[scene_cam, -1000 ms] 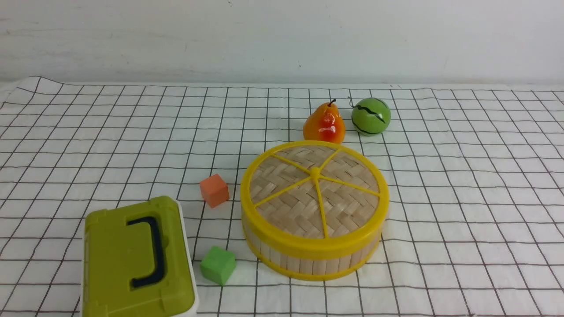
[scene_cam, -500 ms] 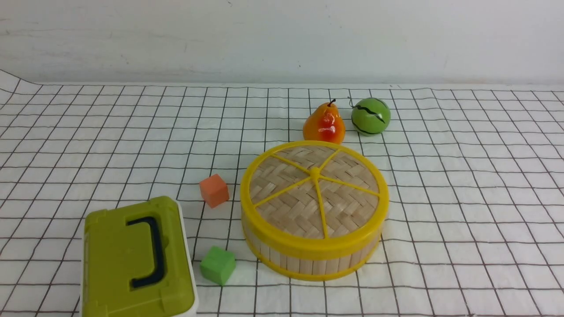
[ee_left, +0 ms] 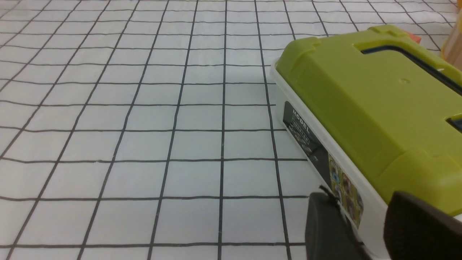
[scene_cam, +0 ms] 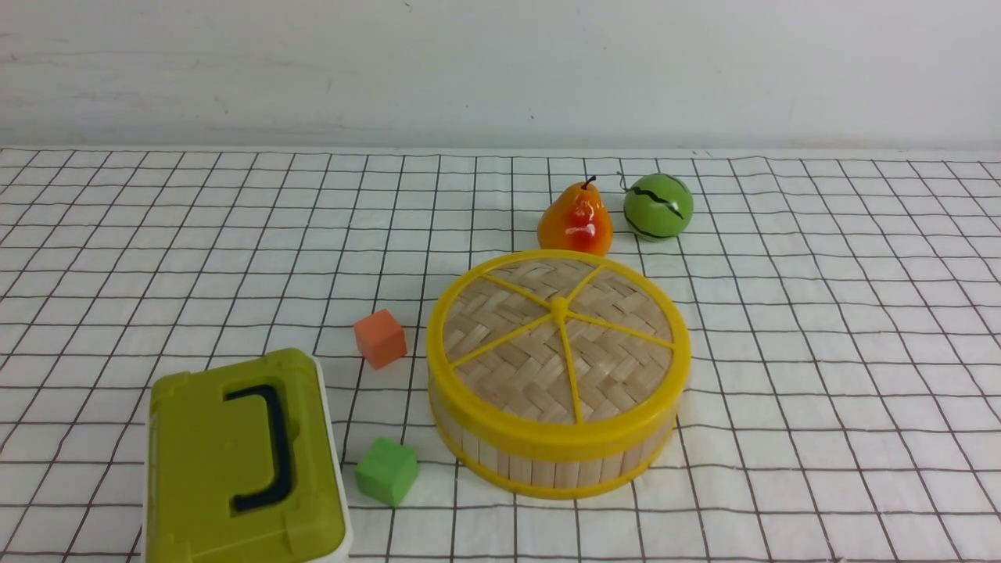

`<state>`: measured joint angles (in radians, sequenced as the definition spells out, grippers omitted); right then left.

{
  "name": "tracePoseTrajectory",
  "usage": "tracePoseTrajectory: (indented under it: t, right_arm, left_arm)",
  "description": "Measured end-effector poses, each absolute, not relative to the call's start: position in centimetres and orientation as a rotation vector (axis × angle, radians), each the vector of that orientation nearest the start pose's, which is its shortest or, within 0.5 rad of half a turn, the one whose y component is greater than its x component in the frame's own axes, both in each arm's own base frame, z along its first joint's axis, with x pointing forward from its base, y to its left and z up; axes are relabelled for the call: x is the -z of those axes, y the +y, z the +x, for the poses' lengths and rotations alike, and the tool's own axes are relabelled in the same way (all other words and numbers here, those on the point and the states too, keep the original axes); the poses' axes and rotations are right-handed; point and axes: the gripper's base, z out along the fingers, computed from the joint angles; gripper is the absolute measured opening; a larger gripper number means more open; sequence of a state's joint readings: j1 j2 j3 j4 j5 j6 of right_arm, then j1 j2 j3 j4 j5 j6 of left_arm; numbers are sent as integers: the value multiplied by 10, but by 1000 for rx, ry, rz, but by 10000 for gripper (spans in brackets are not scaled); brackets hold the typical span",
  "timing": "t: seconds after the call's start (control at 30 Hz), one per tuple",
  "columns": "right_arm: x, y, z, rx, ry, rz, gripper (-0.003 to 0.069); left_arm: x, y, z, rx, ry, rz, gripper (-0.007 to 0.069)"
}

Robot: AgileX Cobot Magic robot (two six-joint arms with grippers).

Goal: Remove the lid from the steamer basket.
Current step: Use the right arm to lift the lid of the steamer

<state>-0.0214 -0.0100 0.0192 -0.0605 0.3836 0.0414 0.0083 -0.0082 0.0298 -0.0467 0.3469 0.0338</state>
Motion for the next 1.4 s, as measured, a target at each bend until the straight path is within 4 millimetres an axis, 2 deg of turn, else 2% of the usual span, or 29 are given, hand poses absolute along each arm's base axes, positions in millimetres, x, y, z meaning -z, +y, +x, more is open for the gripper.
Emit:
tracePoseTrajectory:
  t: [0.27,0.37,0.4,0.43,0.47,0.5,0.53,0.63,0.9,1.03,1.1,1.17,1.2,1.27,1.3,1.33,1.4]
  right_arm:
    - [-173,-3,52,23,1876,43,106]
    - [-173,3,52,-216,1863,246,110]
    - [-174,7,52,-393,1844,398,111]
    - [-174,8,52,-431,1837,434,112]
    - [-174,13,52,-645,1803,613,113]
    - [-175,14,52,-671,1799,635,113]
    - [-176,18,52,-866,1750,801,115]
    - [-176,21,52,-981,1713,896,120]
    - [-178,16,53,-858,1707,788,128]
    - [-188,14,53,-754,1687,655,127]
    - [-208,15,51,-681,1679,530,106]
    - [-220,15,51,-638,1687,470,86]
    - [-241,16,51,-552,1725,365,46]
    - [-269,16,55,-432,1786,236,-3]
    - [-281,16,61,-364,1855,164,-18]
    - [-289,15,61,-344,1852,144,-18]
    - [-322,14,77,-203,1983,-26,-22]
  left_arm:
    - [-172,-1,53,16,1852,-6,239]
    - [-172,-1,53,16,1852,-6,239]
    - [-172,-1,53,16,1852,-6,239]
    - [-172,-1,53,16,1852,-6,239]
    - [-172,-1,53,16,1852,-6,239]
    - [-172,-1,53,16,1852,-6,239]
    - [-172,-1,53,16,1852,-6,239]
    - [-172,-1,53,16,1852,-6,239]
    - [-172,-1,53,16,1852,-6,239]
    - [-172,-1,53,16,1852,-6,239]
    - [-172,-1,53,16,1852,-6,239]
    - [-172,-1,53,16,1852,-6,239]
    - [-172,-1,53,16,1852,-6,239]
    - [-172,-1,53,16,1852,-6,239]
    - [-172,-1,53,16,1852,-6,239]
    - [-172,-1,53,16,1852,-6,239]
    - [-172,-1,53,16,1852,-6,239]
